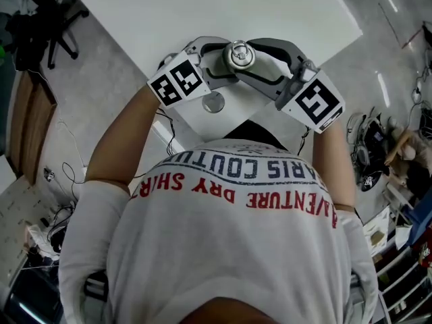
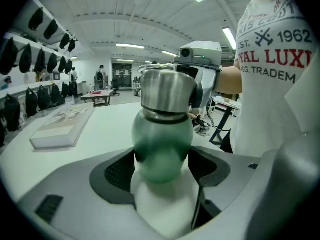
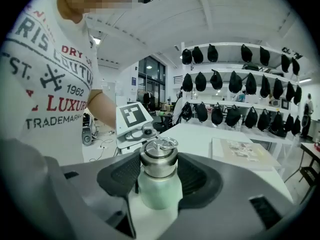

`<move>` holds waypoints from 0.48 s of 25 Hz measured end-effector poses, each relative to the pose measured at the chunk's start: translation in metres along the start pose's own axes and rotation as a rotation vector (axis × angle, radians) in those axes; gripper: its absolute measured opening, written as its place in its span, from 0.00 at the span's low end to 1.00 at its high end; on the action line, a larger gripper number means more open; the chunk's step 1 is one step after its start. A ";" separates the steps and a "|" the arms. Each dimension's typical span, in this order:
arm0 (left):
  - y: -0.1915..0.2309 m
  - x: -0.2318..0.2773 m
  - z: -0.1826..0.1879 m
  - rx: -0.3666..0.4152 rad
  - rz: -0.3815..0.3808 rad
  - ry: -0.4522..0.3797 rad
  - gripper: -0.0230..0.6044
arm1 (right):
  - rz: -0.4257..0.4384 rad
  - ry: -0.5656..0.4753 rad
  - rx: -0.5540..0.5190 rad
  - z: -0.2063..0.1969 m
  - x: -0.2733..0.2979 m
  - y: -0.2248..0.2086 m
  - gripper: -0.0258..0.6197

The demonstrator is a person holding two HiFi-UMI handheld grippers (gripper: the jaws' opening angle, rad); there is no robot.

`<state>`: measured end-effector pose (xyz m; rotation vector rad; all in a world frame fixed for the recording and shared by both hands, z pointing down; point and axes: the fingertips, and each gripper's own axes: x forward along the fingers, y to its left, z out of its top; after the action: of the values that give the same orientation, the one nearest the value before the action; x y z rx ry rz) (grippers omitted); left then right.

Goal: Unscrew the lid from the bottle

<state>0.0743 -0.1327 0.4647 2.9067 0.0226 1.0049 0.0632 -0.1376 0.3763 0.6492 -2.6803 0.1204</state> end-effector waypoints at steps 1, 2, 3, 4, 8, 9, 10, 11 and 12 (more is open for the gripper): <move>0.000 0.000 0.000 0.013 -0.018 0.005 0.60 | 0.020 0.007 -0.014 0.000 0.000 0.000 0.40; 0.000 0.000 0.000 0.026 -0.036 0.012 0.60 | 0.039 0.012 -0.026 0.000 0.000 0.000 0.40; 0.000 0.000 0.000 0.040 -0.055 0.021 0.60 | 0.056 0.015 -0.035 0.000 0.000 0.000 0.40; 0.000 0.001 0.000 0.056 -0.074 0.030 0.60 | 0.072 0.016 -0.040 0.000 0.000 0.000 0.40; -0.001 0.003 0.000 0.107 -0.142 0.065 0.60 | 0.121 0.021 -0.051 -0.002 -0.002 -0.001 0.40; 0.000 0.003 -0.001 0.116 -0.154 0.073 0.60 | 0.129 0.024 -0.051 -0.002 -0.002 -0.001 0.40; 0.000 0.003 -0.001 0.123 -0.164 0.079 0.60 | 0.136 0.027 -0.053 -0.002 -0.001 -0.001 0.40; 0.001 0.002 -0.001 0.128 -0.169 0.083 0.60 | 0.141 0.030 -0.056 -0.002 -0.001 -0.002 0.40; 0.001 0.002 -0.001 0.130 -0.171 0.084 0.60 | 0.144 0.033 -0.059 -0.001 -0.001 -0.002 0.40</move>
<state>0.0755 -0.1334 0.4665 2.9115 0.3480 1.1339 0.0654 -0.1389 0.3772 0.4332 -2.6863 0.0895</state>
